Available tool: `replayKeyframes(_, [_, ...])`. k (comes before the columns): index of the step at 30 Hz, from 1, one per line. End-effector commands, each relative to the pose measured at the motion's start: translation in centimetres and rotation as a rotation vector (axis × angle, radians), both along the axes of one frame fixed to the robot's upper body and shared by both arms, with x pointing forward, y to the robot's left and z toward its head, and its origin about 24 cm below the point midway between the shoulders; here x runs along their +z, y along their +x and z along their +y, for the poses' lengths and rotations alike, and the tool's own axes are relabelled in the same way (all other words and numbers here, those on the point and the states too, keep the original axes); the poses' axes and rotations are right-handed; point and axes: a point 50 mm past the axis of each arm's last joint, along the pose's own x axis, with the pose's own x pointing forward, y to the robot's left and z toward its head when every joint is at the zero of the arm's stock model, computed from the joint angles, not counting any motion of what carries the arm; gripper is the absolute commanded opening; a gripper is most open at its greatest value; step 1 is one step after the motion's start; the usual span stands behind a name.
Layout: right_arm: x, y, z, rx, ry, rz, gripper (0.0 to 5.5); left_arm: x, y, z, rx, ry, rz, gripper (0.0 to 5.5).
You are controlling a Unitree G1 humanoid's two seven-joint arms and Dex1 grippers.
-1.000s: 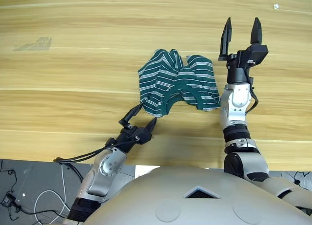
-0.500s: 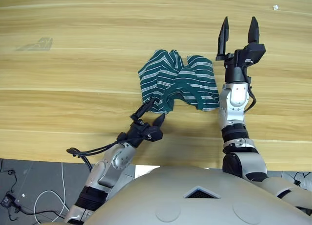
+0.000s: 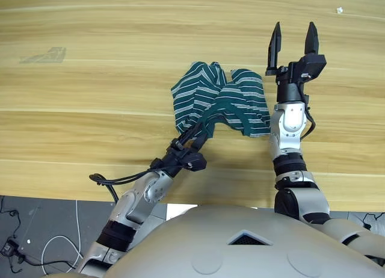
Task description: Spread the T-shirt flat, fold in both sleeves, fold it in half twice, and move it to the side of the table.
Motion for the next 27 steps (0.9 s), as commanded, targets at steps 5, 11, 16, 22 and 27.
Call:
replayKeyframes(5, [0.4, 0.4, 0.6, 0.013, 0.002, -0.009, 3.89, -4.4, -2.9, 0.7, -0.029, 0.14, 0.232, 1.08])
replayKeyframes(11, [0.4, 0.4, 0.7, 0.016, 0.002, -0.008, 3.89, -4.6, -3.4, 0.9, -0.027, 0.134, 0.26, 0.55])
replayKeyframes(16, [0.3, 0.4, 0.6, 0.013, 0.002, -0.007, 3.89, -2.9, -3.1, 0.6, -0.038, 0.039, 0.199, 0.56])
replayKeyframes(22, [0.4, 0.4, 0.8, 0.016, 0.004, -0.005, 3.89, -2.1, -3.7, 0.7, -0.05, -0.04, 0.225, 1.8])
replayKeyframes(27, [0.3, 0.5, 0.9, 0.021, 0.005, -0.004, 3.89, -2.6, -4.1, 1.2, -0.056, 0.014, 0.25, 2.58])
